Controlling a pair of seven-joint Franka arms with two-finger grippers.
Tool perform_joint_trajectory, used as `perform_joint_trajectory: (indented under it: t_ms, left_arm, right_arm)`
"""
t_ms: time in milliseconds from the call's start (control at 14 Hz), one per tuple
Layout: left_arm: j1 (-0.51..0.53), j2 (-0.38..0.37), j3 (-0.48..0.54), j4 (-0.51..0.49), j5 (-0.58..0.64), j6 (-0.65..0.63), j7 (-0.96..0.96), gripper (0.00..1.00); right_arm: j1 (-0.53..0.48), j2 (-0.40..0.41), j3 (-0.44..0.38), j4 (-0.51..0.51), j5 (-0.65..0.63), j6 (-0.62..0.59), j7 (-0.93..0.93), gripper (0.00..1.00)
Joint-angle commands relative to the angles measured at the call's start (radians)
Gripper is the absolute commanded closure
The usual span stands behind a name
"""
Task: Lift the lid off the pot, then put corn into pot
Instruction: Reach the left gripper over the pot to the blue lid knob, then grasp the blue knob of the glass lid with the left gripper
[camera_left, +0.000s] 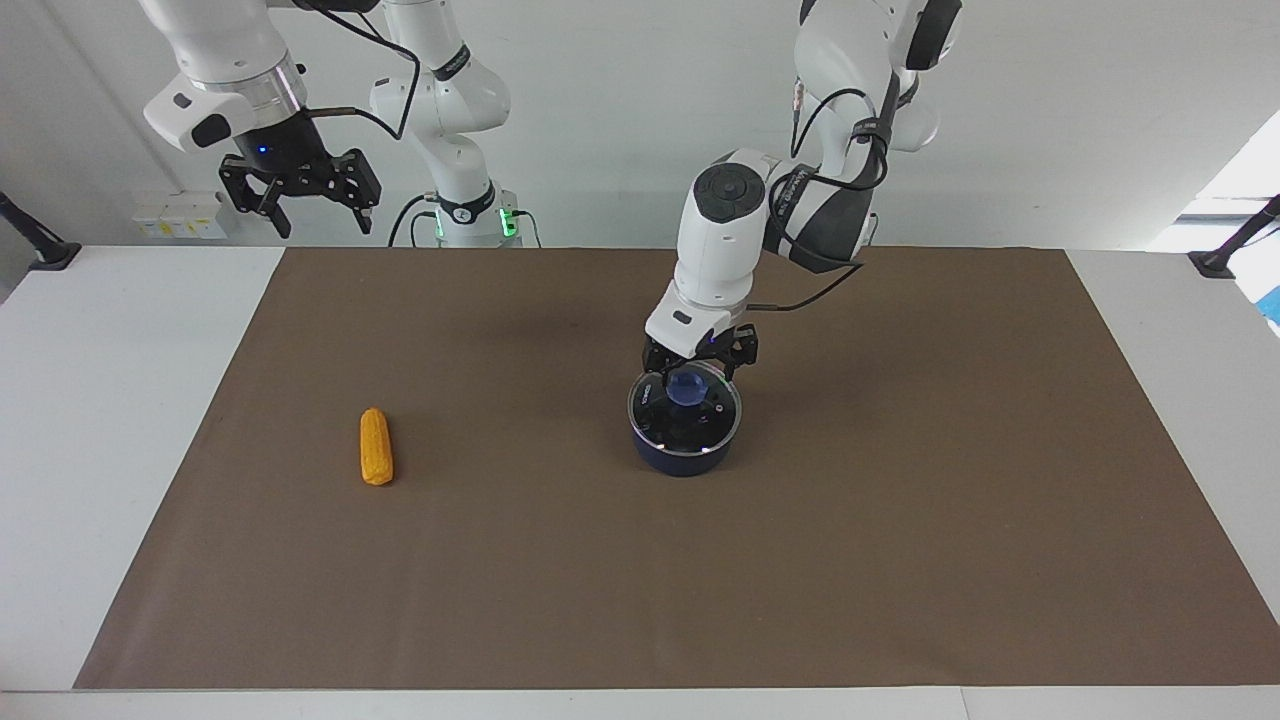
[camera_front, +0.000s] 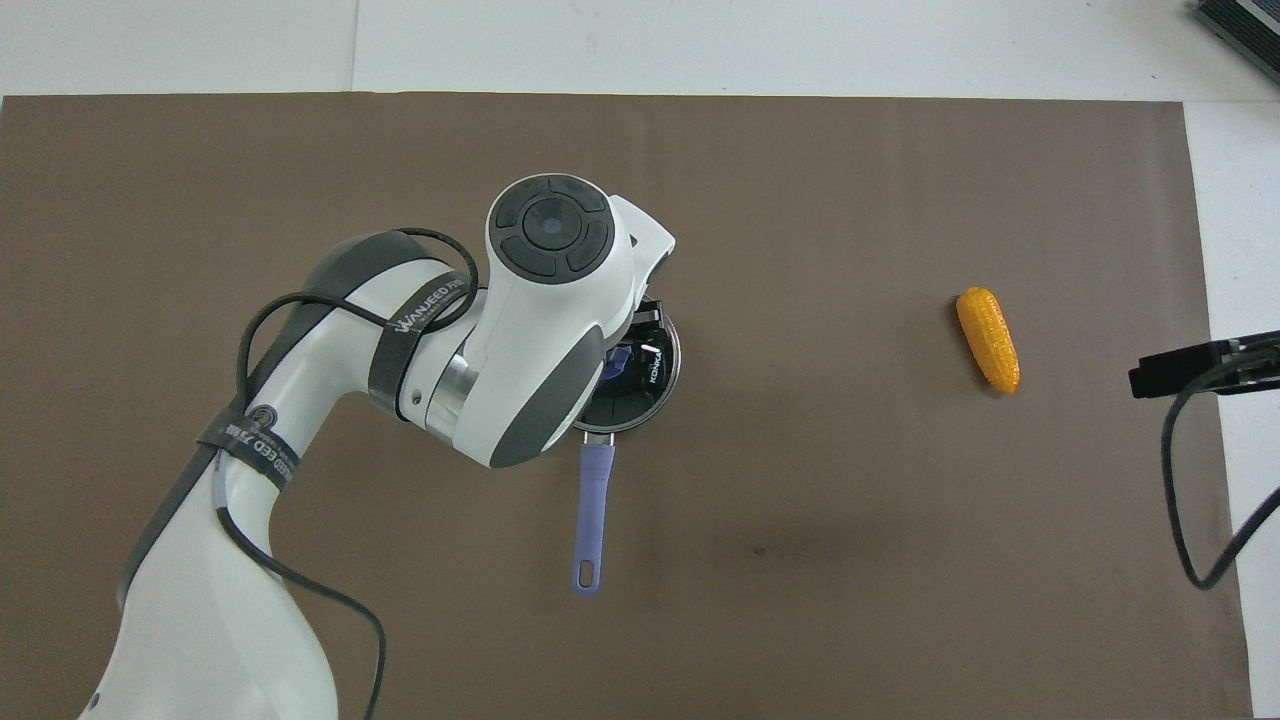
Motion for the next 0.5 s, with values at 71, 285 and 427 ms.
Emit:
perform_joint_trajectory:
  t_ms: [71,285,427]
  left_arm:
    - [-0.017,0.027,0.015,0.021,0.033,0.024,-0.021,0.0]
    - [-0.029,0.05,0.015,0.013,0.064,0.026,-0.021,0.0]
    - [-0.034,0.063,0.015,0.013,0.074,0.033,-0.036,0.0]
  right_arm:
    - [-0.007,-0.016,0.002,-0.01,-0.001,-0.013,-0.019,0.0]
    - [-0.007,-0.016,0.004,-0.01,-0.001,-0.013,-0.019,0.0]
    - [-0.007,-0.016,0.002,-0.01,-0.001,-0.013,-0.019,0.0]
